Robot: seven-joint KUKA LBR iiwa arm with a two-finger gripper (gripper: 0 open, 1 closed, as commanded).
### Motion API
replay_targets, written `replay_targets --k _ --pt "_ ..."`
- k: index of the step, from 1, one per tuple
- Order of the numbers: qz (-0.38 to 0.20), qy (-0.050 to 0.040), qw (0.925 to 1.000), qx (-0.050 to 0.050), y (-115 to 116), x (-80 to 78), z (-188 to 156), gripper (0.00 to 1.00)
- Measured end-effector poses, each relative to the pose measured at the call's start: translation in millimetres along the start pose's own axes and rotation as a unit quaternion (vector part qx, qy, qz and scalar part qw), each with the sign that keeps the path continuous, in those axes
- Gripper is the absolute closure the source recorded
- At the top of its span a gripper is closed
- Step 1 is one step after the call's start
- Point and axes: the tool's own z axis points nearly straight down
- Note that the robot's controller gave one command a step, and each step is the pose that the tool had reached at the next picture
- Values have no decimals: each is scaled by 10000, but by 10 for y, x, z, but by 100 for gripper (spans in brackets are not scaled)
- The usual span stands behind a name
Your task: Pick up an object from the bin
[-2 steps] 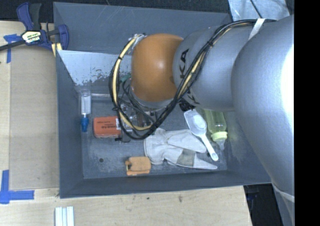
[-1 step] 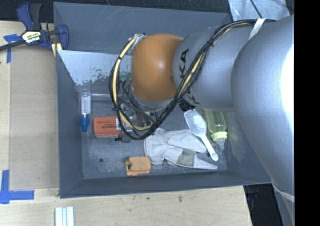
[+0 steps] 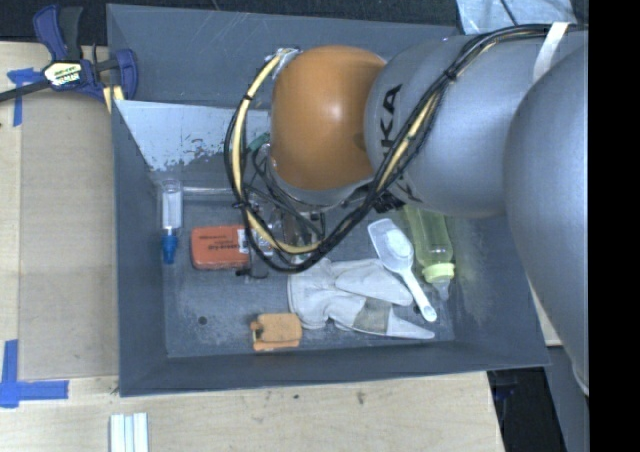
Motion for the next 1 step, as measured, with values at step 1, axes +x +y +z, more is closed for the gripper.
replay_targets --k 1 --pt "85 -47 10000 -15 59 30 -502 100"
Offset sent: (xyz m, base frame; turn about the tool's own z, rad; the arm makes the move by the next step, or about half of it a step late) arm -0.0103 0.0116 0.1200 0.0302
